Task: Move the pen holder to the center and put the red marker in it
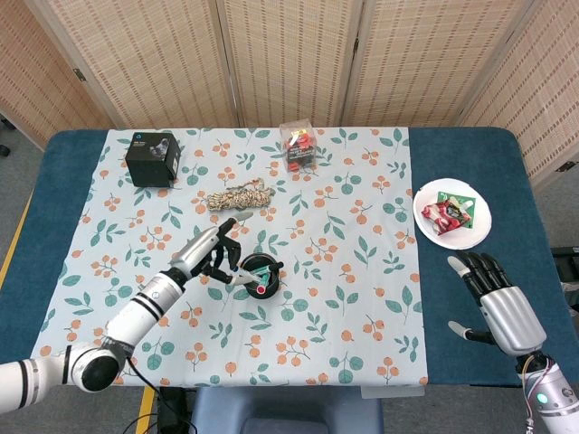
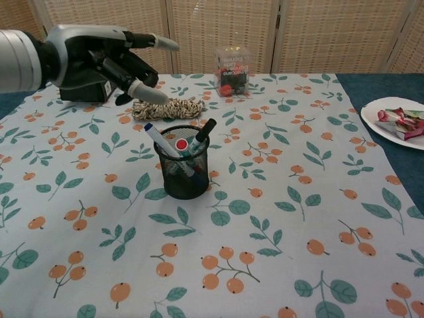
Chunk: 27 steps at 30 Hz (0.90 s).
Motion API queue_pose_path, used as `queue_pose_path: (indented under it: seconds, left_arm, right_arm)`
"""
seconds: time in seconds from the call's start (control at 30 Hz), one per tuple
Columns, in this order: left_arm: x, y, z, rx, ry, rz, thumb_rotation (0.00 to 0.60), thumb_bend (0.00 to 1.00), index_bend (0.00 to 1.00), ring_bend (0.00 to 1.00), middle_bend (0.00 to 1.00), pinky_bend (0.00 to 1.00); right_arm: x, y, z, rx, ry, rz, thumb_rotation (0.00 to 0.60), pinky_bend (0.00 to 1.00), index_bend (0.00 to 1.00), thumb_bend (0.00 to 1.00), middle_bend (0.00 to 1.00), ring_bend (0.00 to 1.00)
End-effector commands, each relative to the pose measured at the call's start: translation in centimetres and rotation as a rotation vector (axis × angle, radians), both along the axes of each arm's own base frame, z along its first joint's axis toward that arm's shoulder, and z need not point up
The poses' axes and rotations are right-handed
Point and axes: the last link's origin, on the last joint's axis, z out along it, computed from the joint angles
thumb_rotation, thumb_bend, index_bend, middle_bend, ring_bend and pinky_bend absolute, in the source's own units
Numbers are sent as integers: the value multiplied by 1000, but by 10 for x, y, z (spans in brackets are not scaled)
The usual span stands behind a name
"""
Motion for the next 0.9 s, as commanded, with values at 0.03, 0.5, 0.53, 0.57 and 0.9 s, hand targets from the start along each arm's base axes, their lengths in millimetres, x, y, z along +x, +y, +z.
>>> queue_pose_path:
  seconds: [0.03,0.5,0.53,0.57,0.9]
  left_arm:
    - [-30,-35,54,155,193,-91,600,89,0,445,577,695]
    - [-174,-162,111,755,711,-93,600,71,0,4,1,426]
    - [-183,-168,107,765,738,-80,600,70,0,0,0,417]
    - [-189,-172,105,769,750,-67,600,69,0,0,0,410]
    - [-241,-198,93,728,878,11,600,69,0,0,0,352]
  right_arm:
    - [-1,0,0,-6,3,-5,600,0,0,118,0,0]
    - [0,6,-4,-129,67,-60,600,0,0,121,0,0]
    - [0,7,-4,-128,67,-63,600,0,0,121,0,0]
    - [-1,8,-4,-130,68,-65,600,0,0,121,0,0]
    - [-3,9,-5,-136,75,-90,600,0,0,131,0,0]
